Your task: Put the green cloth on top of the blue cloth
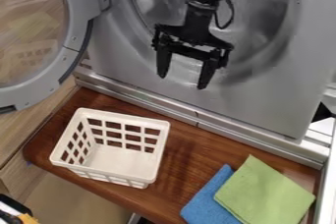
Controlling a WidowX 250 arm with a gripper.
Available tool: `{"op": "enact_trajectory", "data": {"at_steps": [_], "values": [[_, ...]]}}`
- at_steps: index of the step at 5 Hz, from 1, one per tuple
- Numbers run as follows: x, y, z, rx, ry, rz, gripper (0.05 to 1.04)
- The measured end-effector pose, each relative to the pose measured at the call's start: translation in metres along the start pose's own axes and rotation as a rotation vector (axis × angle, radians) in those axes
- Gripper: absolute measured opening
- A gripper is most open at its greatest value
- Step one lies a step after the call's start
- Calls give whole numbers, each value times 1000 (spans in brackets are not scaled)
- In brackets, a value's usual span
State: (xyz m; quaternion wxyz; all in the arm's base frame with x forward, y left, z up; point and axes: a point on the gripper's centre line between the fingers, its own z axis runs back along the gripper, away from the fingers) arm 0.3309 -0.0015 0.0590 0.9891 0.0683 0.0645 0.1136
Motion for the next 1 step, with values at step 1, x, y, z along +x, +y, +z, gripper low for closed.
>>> {"op": "enact_trajectory", "data": {"at_steps": [1], "values": [[5, 15, 1, -12, 6, 47, 999]]}}
